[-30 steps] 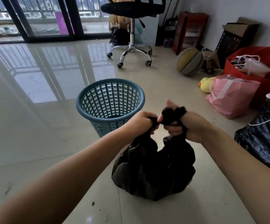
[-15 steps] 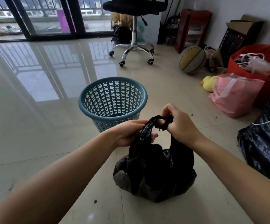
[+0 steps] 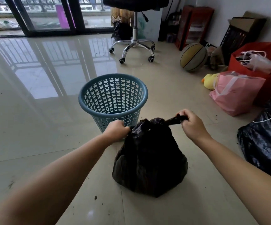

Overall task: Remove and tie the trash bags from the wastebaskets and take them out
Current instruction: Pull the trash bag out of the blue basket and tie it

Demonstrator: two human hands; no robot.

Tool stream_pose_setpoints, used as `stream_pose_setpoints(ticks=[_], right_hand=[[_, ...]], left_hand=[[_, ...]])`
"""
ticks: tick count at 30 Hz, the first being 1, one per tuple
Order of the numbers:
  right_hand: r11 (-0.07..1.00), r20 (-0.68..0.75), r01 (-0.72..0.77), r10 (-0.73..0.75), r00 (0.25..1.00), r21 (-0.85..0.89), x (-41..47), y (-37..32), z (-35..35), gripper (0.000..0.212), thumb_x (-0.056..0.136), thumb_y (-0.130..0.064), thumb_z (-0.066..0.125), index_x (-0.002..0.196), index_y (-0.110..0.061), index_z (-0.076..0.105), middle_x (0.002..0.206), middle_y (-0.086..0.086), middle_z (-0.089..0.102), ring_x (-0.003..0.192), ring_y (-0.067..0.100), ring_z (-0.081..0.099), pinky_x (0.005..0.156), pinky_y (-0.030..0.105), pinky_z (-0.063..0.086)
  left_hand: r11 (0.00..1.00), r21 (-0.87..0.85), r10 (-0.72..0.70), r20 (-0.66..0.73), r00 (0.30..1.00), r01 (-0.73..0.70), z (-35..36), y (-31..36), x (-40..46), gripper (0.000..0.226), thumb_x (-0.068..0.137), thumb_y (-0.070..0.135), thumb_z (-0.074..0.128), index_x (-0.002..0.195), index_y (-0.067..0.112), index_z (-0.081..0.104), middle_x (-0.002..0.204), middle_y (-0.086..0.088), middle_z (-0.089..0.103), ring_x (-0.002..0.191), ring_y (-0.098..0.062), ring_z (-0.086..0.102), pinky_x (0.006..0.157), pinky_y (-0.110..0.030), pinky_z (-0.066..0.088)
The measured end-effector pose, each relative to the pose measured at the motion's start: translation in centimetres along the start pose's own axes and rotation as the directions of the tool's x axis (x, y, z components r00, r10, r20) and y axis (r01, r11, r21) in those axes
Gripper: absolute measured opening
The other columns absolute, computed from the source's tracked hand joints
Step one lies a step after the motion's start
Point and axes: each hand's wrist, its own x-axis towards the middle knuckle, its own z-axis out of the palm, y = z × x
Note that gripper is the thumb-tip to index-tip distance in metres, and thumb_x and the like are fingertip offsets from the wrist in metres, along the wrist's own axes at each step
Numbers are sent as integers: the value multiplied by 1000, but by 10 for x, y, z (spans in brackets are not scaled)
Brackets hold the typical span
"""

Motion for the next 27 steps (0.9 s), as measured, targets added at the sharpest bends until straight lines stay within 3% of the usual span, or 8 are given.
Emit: stream_pose_setpoints(ticks=[3, 5, 11, 15, 18, 21, 24, 27], right_hand=[[939, 157, -127, 184, 970, -319, -4, 56, -4, 21, 93, -16, 46, 74, -24, 51, 63, 0, 52, 65, 25, 48, 53, 30, 31], [876, 222, -217, 336, 915, -430, -10, 92, -8, 20, 91, -20, 45, 74, -27, 53, 70, 5, 60, 70, 28, 56, 60, 31, 37], [729, 203, -476, 628, 751, -492, -38, 145, -41, 22, 95, -22, 40, 86, -14, 58, 79, 6, 66, 59, 21, 59, 50, 22, 35], [760, 210, -601, 647, 733, -248, -30, 135, -37, 21, 98, -21, 40, 88, -10, 55, 71, 5, 56, 57, 20, 55, 56, 25, 40], [757, 361, -651, 591, 722, 62, -19, 106, -32, 13, 96, -14, 47, 87, -10, 55, 76, 8, 60, 70, 19, 59, 65, 31, 49], [739, 594, -623, 388, 705, 256, -10, 63, -24, 23, 93, -11, 49, 71, -13, 57, 77, 6, 62, 80, 19, 60, 83, 33, 48], [716, 638, -553, 195, 745, 427, -2, 14, -12, 22, 93, -14, 47, 75, -12, 59, 79, 4, 66, 88, 20, 62, 90, 36, 47], [808, 678, -420, 36, 735, 412, -2, -25, 1, 26, 91, -30, 53, 110, -14, 61, 102, 1, 68, 101, 16, 63, 89, 32, 47]], left_hand=[[960, 280, -35, 21, 999, 28, -2, -39, -1, 19, 86, 23, 49, 93, 9, 59, 86, -9, 61, 79, -29, 63, 69, -34, 57], [917, 394, -64, -14, 998, 64, -6, -62, -1, 16, 88, 22, 48, 96, 9, 54, 95, -11, 61, 82, -28, 61, 72, -33, 56], [879, 355, -300, -103, 948, 317, -24, -131, -3, 20, 90, 20, 53, 95, 5, 41, 94, -14, 48, 79, -32, 58, 56, -42, 59], [891, 375, -183, -219, 958, 256, -25, -130, 3, 7, 89, 11, 47, 86, 7, 43, 95, -19, 56, 84, -37, 59, 70, -41, 56], [915, 371, -76, -225, 971, 158, -32, -109, 9, 16, 85, 0, 41, 83, 1, 57, 96, -23, 65, 80, -32, 55, 72, -36, 49], [937, 318, 178, -93, 980, -140, -28, -62, 2, 21, 82, -2, 48, 90, -1, 67, 92, -15, 69, 80, -29, 59, 73, -33, 49], [827, 261, 497, 75, 864, -498, -16, 1, -18, 16, 79, -1, 54, 80, 11, 65, 82, -3, 68, 73, -17, 60, 72, -29, 49], [664, 310, 673, 149, 725, -680, -3, 50, -34, 18, 80, 5, 53, 91, 14, 64, 92, 0, 65, 78, -16, 56, 73, -27, 47]])
